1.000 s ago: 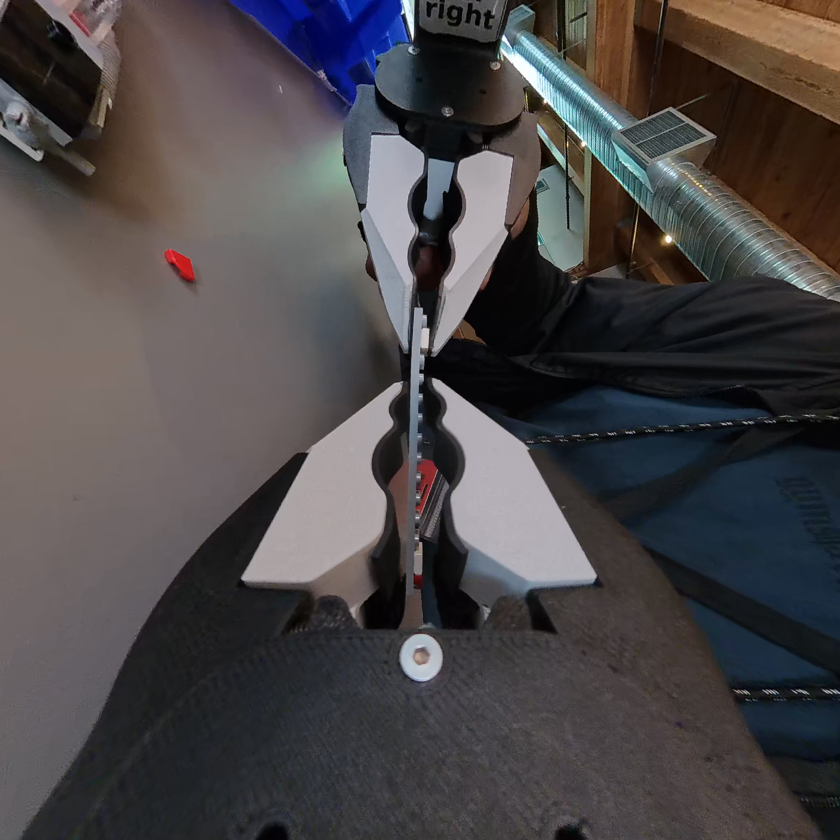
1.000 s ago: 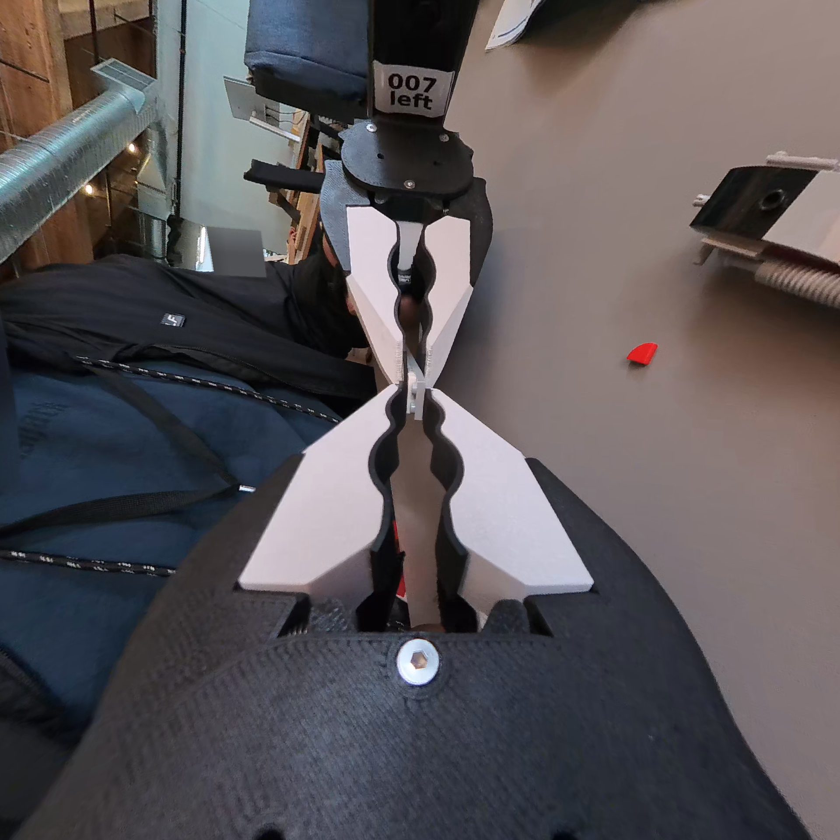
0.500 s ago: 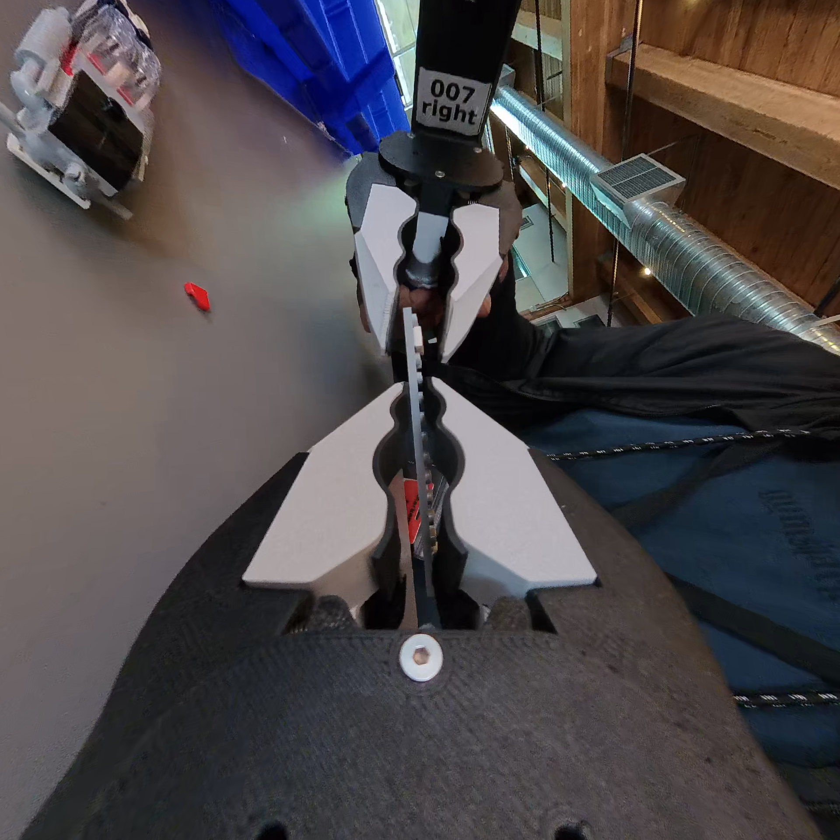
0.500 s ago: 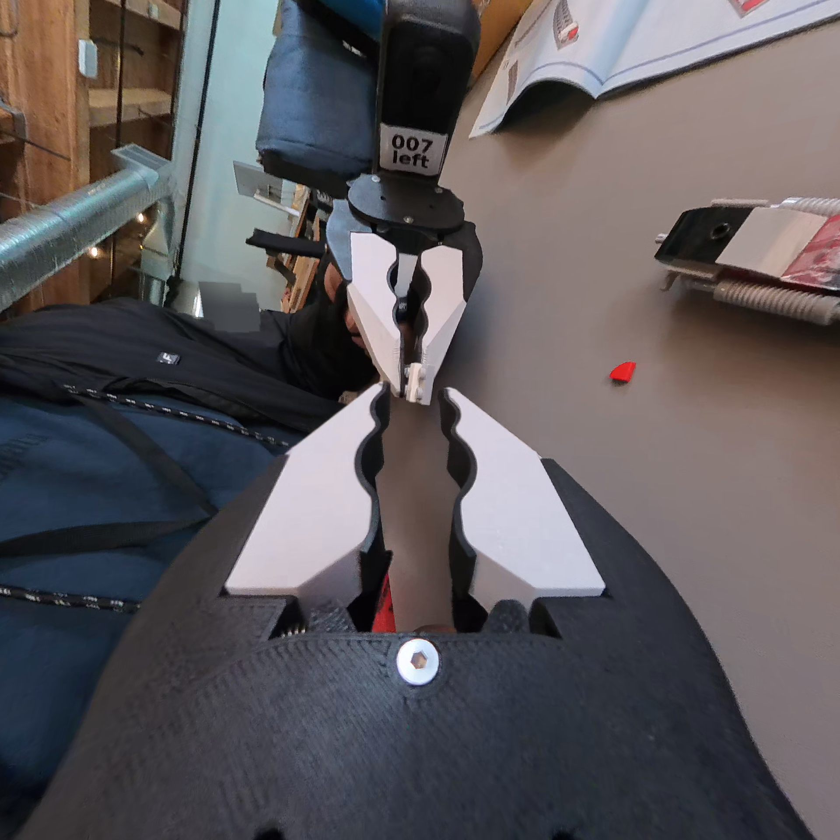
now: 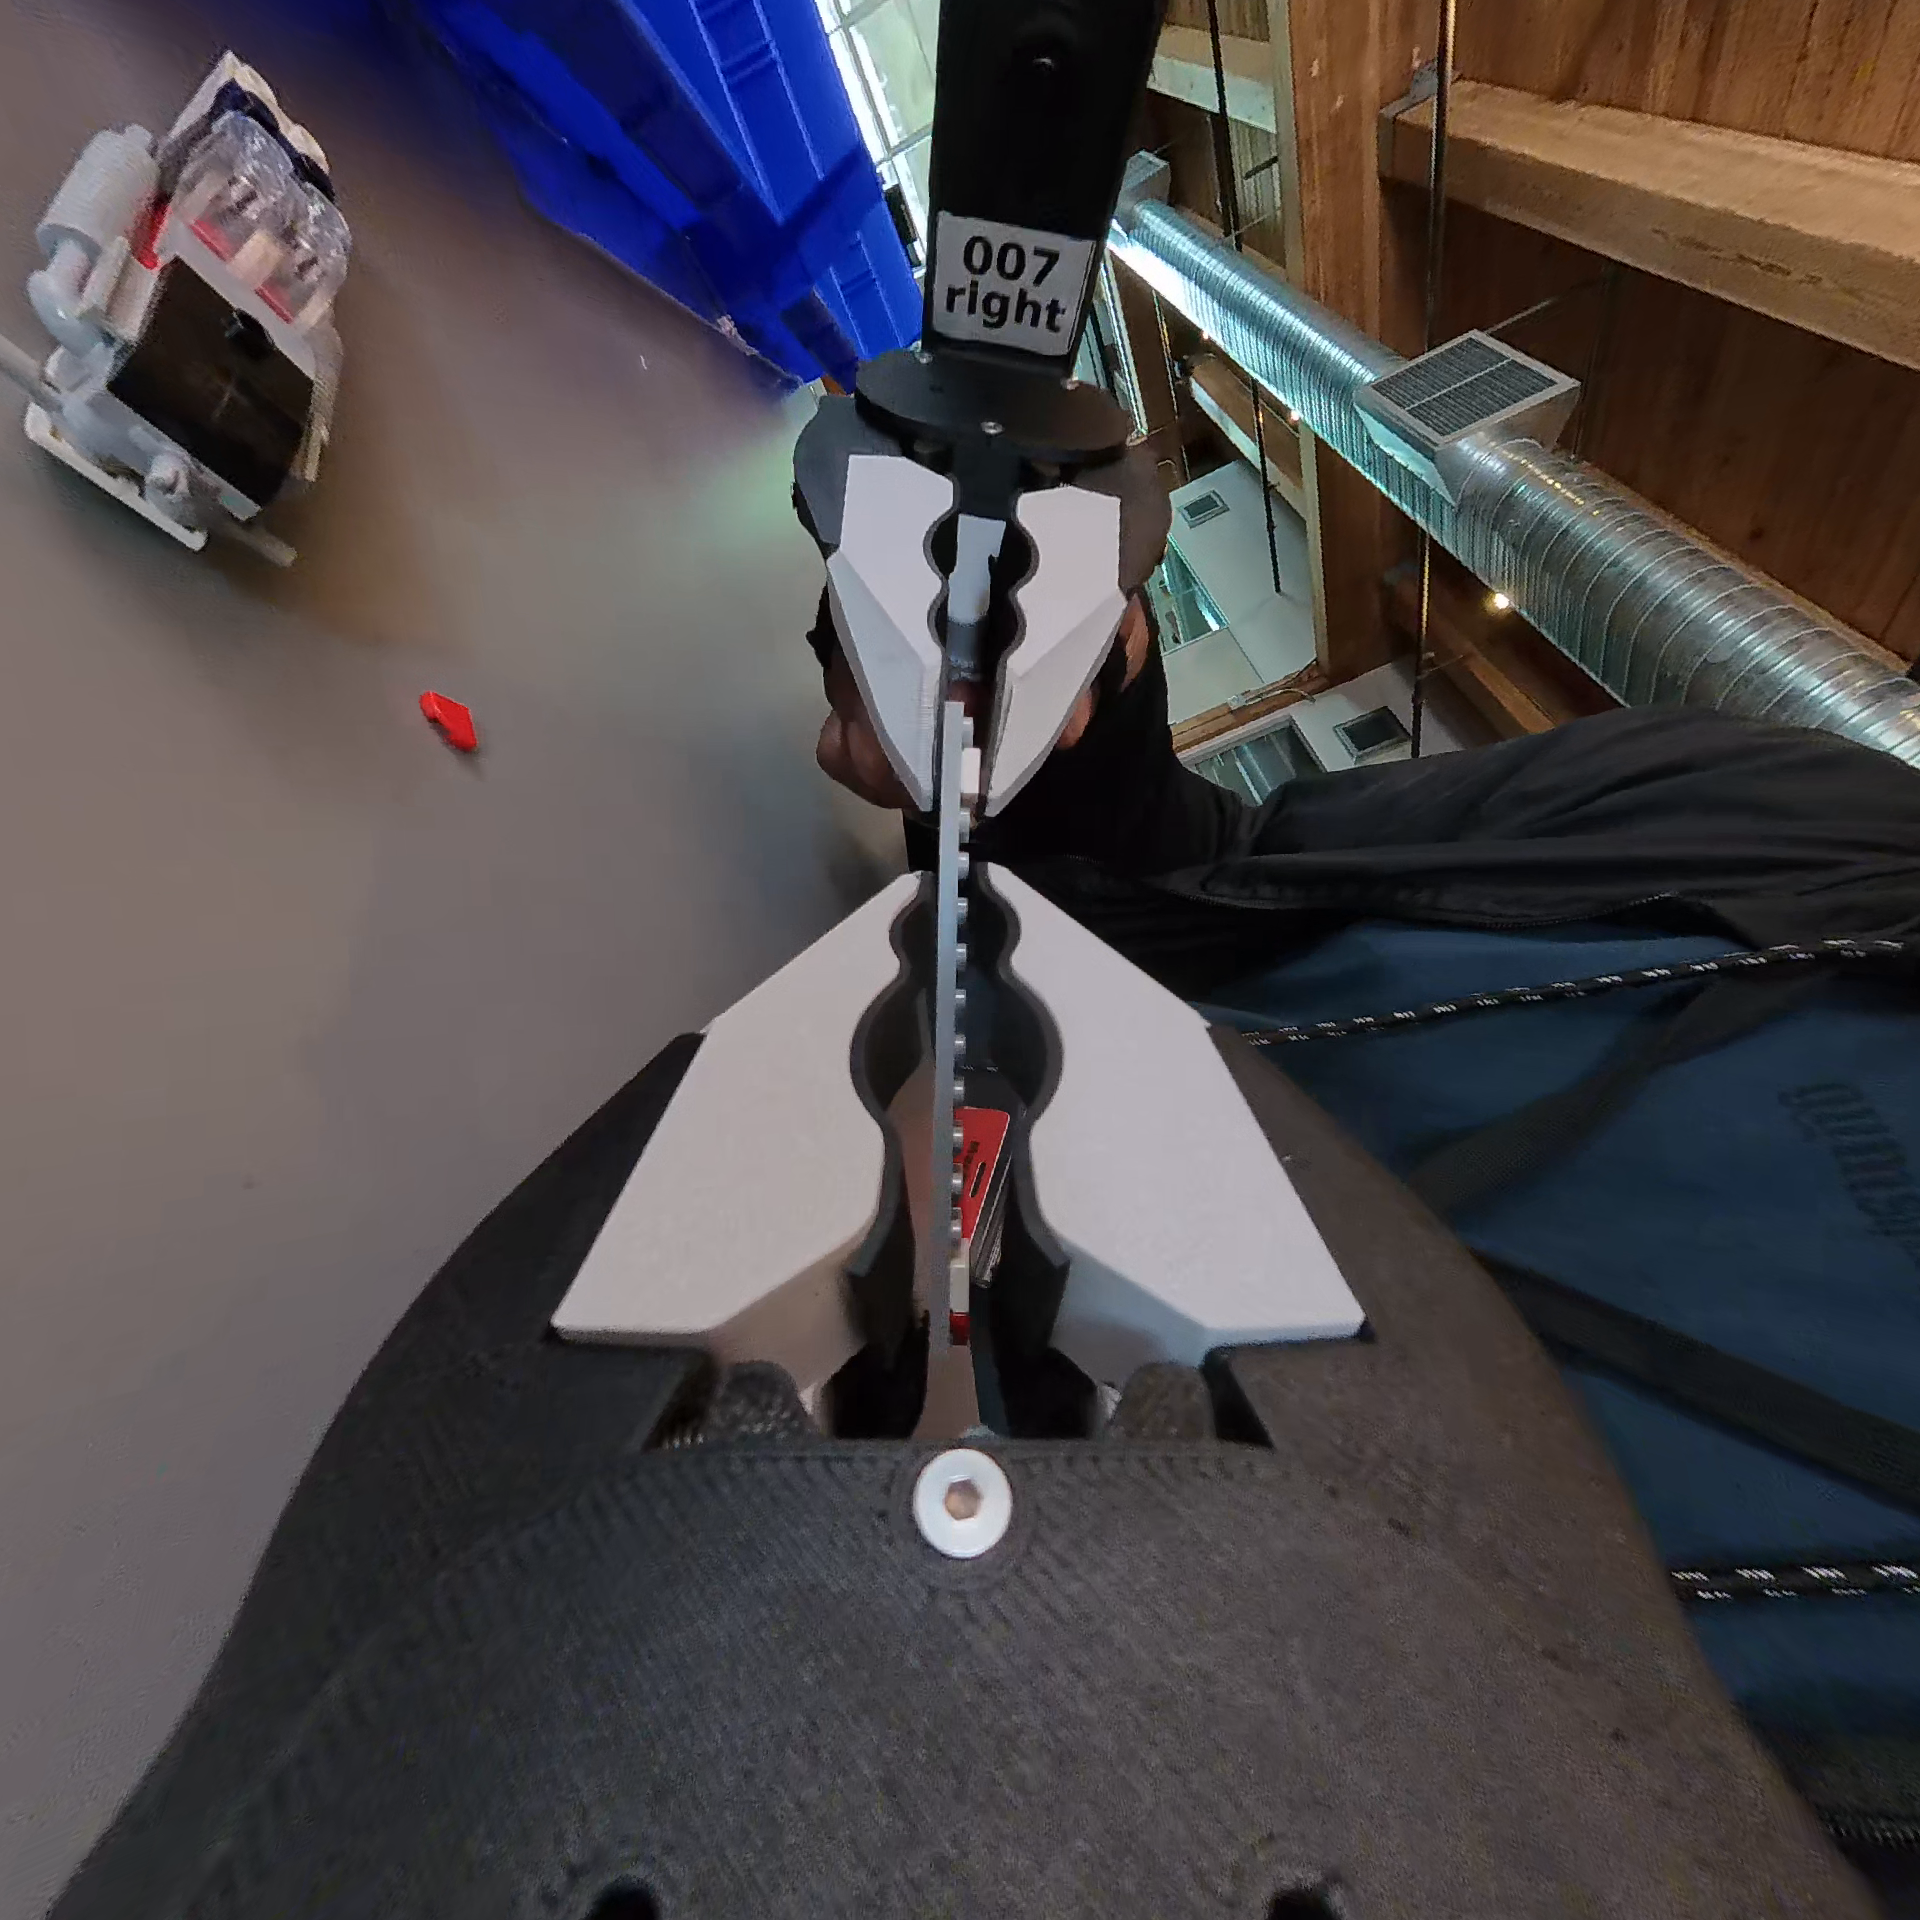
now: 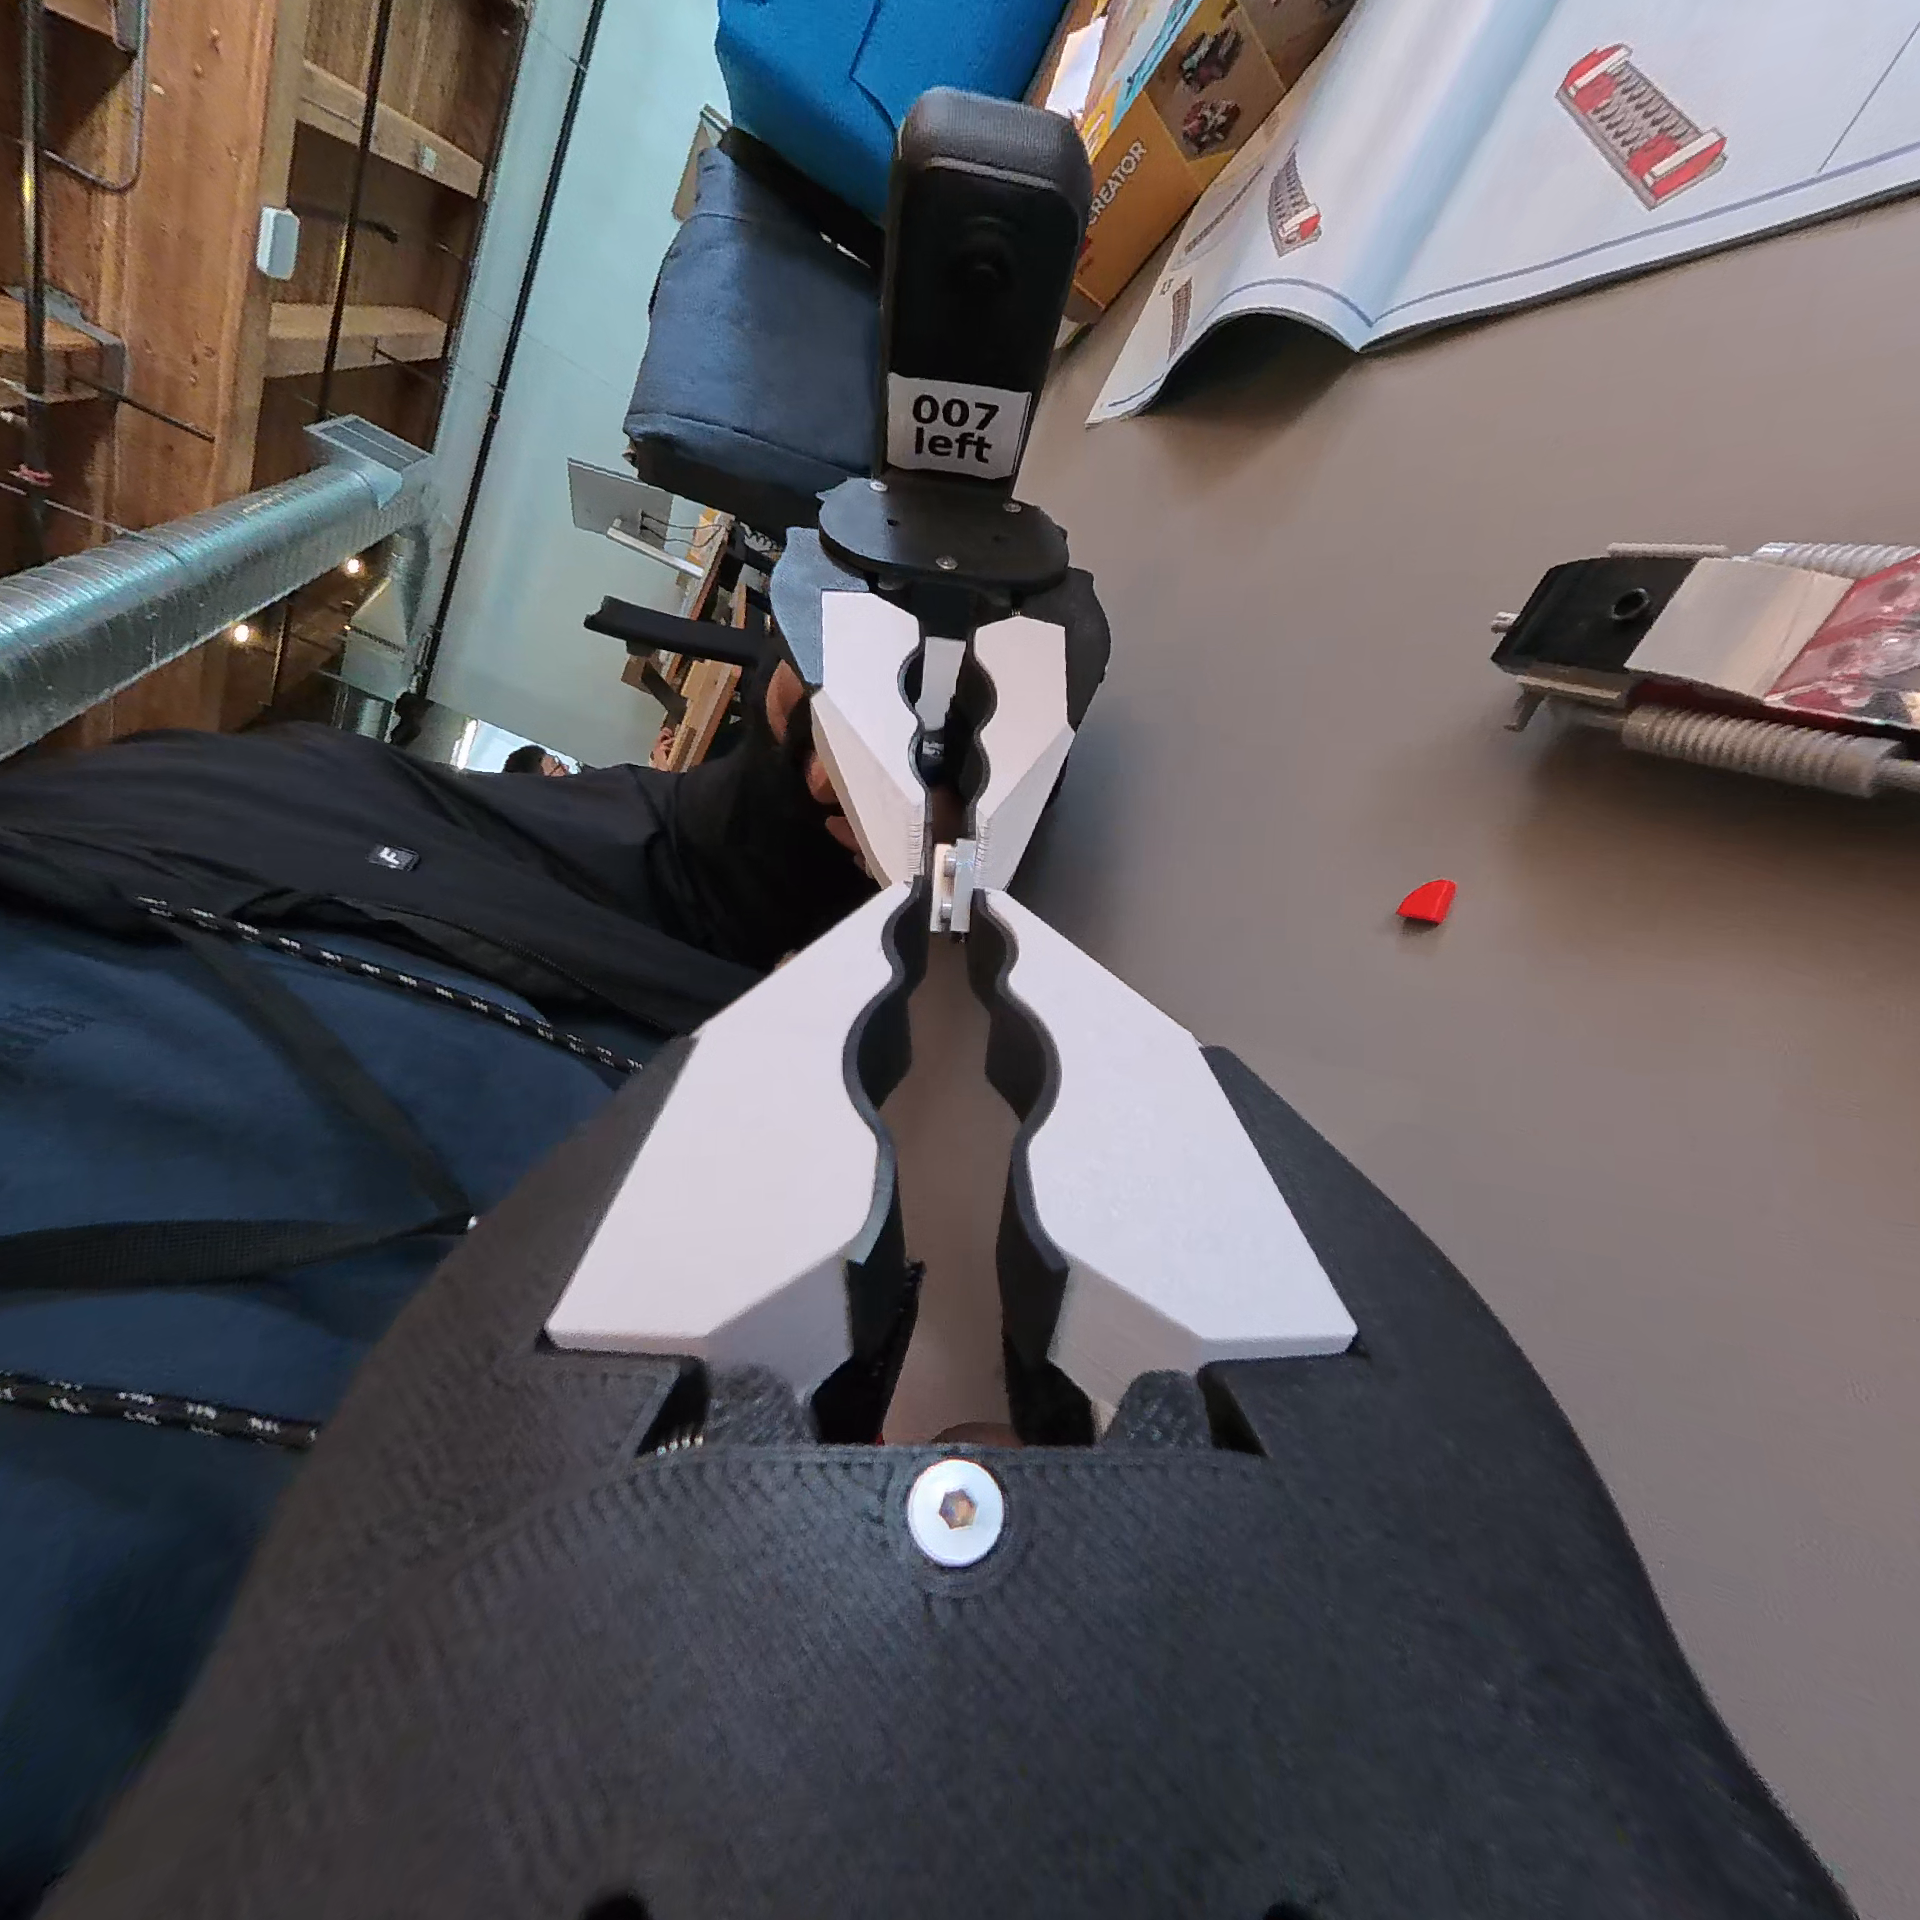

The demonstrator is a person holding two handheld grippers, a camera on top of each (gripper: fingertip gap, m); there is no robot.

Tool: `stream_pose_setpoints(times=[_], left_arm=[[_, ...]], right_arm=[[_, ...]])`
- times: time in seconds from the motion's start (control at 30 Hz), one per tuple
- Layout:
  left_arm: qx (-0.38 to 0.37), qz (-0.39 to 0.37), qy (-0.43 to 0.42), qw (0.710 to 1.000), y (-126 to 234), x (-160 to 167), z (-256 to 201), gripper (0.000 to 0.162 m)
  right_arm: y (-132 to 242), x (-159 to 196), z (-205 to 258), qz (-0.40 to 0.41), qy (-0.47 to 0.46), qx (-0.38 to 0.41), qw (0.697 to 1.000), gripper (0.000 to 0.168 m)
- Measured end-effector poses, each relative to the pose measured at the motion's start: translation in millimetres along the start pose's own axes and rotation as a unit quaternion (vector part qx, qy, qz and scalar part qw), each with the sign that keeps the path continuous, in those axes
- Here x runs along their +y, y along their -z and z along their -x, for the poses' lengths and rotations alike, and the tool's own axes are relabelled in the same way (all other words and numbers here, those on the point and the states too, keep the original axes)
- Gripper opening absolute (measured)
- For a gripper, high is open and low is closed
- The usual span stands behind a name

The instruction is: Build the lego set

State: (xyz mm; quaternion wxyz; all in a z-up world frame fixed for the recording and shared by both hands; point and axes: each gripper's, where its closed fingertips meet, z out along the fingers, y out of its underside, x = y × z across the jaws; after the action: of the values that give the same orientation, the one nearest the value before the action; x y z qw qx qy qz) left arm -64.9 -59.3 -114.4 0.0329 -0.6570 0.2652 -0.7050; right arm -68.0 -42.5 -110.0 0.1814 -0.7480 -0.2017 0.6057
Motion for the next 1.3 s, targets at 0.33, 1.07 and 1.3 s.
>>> stream_pose_setpoints(times=[0.33, 1.07, 1.3], left_arm=[[-0.008, -0.056, 0.012, 0.998, 10.7, -18.7, 5.1, 0.005], [-0.031, -0.041, -0.051, 0.997, 7.5, -16.3, 1.9, 0.005], [-0.032, -0.062, -0.028, 0.997, 11.6, -22.2, 4.5, 0.005]], right_arm=[[7.4, -17.1, -2.9, -0.069, 0.031, 0.018, 0.997, 0.04], [-4.2, -22.7, -2.9, -0.127, 0.022, -0.03, 0.991, 0.005], [5.4, -27.3, -9.2, -0.127, 0.095, 0.032, 0.987, 0.021]])
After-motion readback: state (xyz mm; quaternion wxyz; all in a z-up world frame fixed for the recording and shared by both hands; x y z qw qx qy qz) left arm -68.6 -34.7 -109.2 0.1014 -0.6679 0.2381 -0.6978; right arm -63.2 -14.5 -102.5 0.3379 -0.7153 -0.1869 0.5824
